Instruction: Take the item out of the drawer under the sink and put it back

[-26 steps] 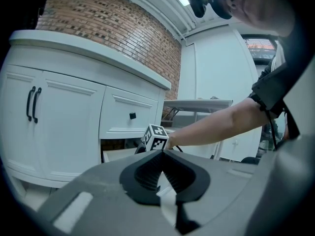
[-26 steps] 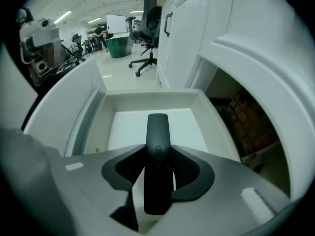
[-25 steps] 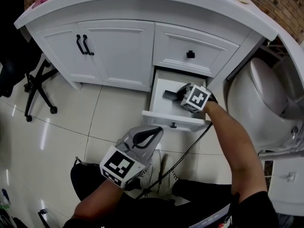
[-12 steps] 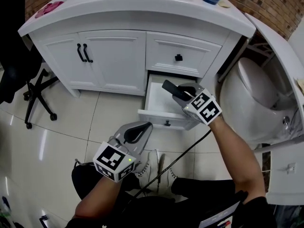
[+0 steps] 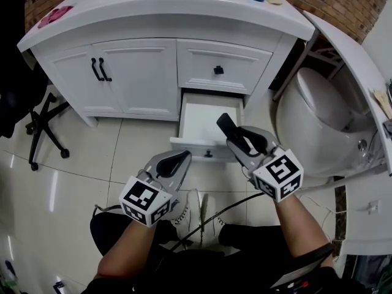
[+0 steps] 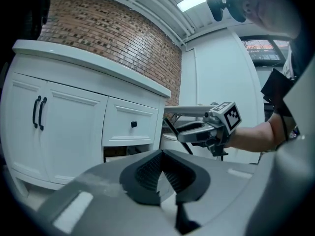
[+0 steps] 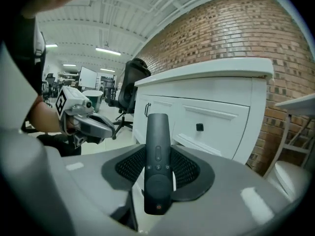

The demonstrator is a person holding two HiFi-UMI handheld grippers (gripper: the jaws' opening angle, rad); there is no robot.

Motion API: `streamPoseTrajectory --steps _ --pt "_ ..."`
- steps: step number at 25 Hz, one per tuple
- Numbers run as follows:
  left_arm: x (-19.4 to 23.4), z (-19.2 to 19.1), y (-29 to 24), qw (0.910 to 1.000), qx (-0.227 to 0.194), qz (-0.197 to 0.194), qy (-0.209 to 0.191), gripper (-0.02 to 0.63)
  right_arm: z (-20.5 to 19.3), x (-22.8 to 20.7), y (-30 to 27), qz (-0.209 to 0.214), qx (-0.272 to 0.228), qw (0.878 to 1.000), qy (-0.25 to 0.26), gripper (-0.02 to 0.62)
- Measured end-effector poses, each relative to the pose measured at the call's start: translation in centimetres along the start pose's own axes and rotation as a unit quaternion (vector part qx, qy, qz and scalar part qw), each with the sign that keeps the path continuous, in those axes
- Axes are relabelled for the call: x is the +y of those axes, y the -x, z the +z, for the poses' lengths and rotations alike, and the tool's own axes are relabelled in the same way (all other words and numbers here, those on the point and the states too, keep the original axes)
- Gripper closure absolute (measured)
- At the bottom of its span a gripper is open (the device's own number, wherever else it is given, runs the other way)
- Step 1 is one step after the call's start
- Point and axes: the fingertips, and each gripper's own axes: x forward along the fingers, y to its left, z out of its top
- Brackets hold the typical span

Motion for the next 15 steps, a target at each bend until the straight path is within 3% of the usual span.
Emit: streamPoseTrajectory --steps 6,15 --pt "-0.1 -0.5 -0.2 0.9999 0.008 -0.004 -0.005 0.600 -1.9 1.2 3.3 -0.037 -0.015 0.998 -0.042 0.428" --pt "-0.8 -0.9 -0.6 0.9998 0.007 -0.013 -0.009 0.600 -3.7 2.6 3.7 -0.036 -0.008 0.996 -0.079 0.428"
